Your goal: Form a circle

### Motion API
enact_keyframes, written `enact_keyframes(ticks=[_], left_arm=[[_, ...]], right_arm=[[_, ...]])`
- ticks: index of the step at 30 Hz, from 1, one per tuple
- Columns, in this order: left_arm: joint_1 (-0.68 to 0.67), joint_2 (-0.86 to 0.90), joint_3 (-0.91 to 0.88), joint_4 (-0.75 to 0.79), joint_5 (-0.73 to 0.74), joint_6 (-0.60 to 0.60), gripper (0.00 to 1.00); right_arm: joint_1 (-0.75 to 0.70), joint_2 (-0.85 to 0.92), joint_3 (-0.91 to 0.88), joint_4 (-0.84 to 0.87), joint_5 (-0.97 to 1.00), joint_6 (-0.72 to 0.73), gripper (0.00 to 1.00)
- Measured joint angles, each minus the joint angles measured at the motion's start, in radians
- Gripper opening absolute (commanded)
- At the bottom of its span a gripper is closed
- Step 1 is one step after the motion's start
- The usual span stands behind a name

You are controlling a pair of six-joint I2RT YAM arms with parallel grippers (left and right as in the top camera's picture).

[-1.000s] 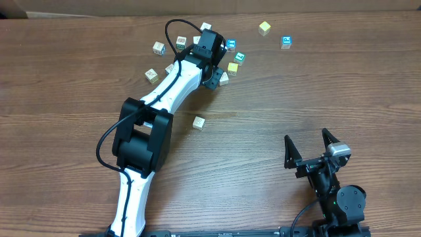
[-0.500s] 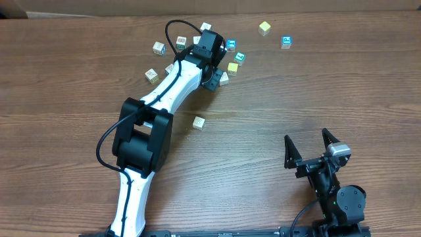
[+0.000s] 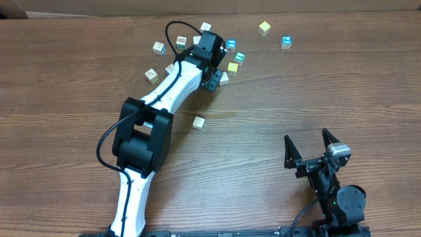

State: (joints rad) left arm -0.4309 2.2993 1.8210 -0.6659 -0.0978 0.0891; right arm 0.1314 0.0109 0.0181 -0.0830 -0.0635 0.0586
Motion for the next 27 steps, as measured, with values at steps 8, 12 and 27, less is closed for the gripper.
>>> enact_keyframes(ticks=[8,12,27], left_arm=[[0.000,0.000,-0.001,0.000,0.000,0.000,0.35],[0.000,0.000,-0.001,-0.001,0.000,0.000,0.37],[0.000,-0.122,-0.001,-0.066,0.000,-0.022,0.31]], right_arm=[[0.000,0.000,0.000,0.000,0.000,0.000,1.00],[0.000,0.000,0.000,0.000,0.000,0.000,1.00],[0.000,0.000,0.000,0.000,0.000,0.001,1.00]])
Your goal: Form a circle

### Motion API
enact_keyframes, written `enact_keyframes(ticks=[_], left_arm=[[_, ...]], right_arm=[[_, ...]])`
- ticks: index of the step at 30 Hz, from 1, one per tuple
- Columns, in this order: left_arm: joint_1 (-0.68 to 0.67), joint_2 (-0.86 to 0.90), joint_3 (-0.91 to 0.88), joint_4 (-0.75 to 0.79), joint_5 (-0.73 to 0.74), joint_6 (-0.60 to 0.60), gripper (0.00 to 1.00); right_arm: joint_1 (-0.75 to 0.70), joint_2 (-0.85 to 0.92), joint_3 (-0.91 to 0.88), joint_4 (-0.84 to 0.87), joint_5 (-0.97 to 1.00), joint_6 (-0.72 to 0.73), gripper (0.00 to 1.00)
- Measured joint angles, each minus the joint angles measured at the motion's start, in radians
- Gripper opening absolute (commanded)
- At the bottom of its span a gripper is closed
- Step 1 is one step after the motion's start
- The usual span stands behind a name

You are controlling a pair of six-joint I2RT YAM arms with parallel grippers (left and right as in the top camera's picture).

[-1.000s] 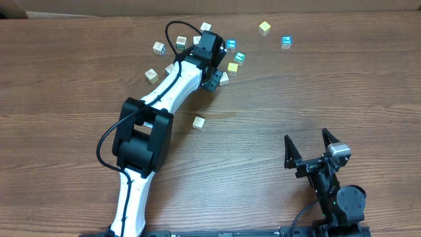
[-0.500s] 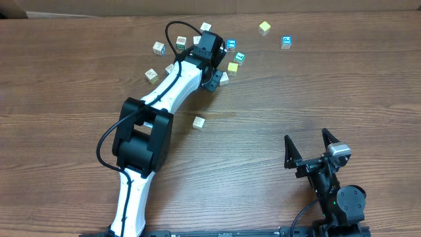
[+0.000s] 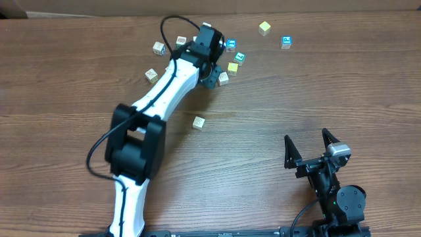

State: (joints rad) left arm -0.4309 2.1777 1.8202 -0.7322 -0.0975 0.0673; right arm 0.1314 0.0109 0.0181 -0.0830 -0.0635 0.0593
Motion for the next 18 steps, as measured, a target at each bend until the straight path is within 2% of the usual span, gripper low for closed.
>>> enact_keyframes(ticks=[3,6,7,12,18], left_arm=[[0.000,-0.087,0.003,-0.053,0.000,-0.009,0.35],[0.000,-0.150,0.013,-0.074,0.000,-0.013,0.56],[0.000,-0.161,0.016,-0.075,0.000,-0.014,0.59],[0.000,-0.166,0.024,-0.076,0.000,-0.021,0.59],[0.000,-0.079,0.024,-0.050,0.007,-0.019,0.52]], right_arm=[[0.000,0.000,0.000,0.000,0.000,0.000,1.00],[0.000,0.000,0.000,0.000,0.000,0.000,1.00],[0.000,0.000,0.000,0.000,0.000,0.000,1.00],[0.000,0.000,0.000,0.000,0.000,0.000,1.00],[0.000,0.000,0.000,0.000,0.000,0.000,1.00]])
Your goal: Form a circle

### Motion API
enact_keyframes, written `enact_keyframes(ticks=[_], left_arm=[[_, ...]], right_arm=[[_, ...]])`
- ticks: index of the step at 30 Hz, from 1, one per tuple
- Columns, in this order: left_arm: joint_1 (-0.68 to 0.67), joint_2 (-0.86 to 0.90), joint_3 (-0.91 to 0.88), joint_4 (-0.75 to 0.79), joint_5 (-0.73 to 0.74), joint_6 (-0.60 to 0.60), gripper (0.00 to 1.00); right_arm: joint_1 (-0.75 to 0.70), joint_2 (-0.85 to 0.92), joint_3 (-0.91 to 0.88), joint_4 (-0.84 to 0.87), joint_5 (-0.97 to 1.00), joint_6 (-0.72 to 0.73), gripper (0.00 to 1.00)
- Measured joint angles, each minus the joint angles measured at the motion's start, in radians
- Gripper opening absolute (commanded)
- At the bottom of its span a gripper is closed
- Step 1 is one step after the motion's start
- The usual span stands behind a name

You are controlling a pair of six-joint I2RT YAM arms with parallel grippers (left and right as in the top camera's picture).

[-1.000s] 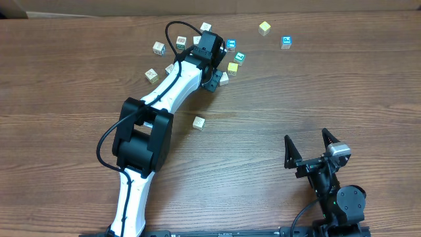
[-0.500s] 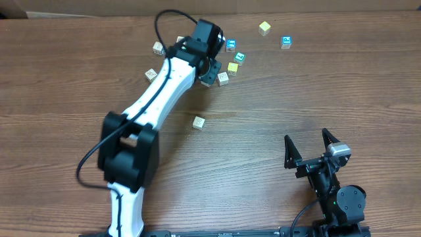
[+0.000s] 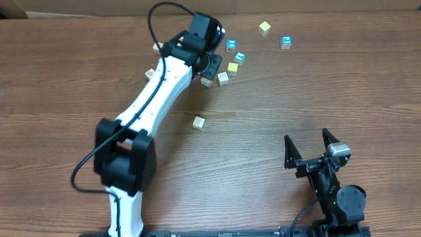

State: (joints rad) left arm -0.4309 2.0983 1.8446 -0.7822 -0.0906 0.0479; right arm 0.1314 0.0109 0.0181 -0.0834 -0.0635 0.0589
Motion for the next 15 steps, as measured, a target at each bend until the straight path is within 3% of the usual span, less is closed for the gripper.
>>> enact_keyframes(ticks=[7,15], left_arm=[[0.000,0.145,0.000,0.055,0.001,0.000,0.51],[0.001,0.163,0.000,0.087,0.004,0.000,0.48]], right_arm=[[0.000,0.000,0.000,0.000,0.000,0.000,1.00],[0.000,0.000,0.000,0.000,0.000,0.000,1.00]])
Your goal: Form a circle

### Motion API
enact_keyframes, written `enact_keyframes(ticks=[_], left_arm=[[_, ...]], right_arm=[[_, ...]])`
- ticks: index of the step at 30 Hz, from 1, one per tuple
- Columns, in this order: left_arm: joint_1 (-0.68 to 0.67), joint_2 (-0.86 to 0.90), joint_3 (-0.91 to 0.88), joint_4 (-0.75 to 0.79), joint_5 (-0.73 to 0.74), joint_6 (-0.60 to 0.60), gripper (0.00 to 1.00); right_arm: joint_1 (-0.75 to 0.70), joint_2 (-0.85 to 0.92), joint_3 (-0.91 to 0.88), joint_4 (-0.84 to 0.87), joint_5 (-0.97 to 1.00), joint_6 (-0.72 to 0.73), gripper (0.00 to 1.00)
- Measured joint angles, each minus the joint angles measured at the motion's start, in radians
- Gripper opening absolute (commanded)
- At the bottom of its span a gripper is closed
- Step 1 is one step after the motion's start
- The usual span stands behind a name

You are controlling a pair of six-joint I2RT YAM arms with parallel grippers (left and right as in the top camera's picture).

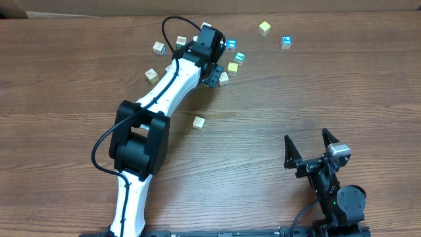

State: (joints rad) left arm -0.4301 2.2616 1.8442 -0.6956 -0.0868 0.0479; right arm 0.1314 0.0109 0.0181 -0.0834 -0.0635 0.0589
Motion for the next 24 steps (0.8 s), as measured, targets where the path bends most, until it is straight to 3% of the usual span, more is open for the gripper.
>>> enact_keyframes(ticks=[6,24], left_arm=[[0.000,0.011,0.000,0.002,0.000,0.000,0.49],[0.000,0.074,0.000,0.038,-0.001,-0.001,0.40]], right_arm=[[0.000,0.000,0.000,0.000,0.000,0.000,1.00],[0.000,0.000,0.000,0.000,0.000,0.000,1.00]])
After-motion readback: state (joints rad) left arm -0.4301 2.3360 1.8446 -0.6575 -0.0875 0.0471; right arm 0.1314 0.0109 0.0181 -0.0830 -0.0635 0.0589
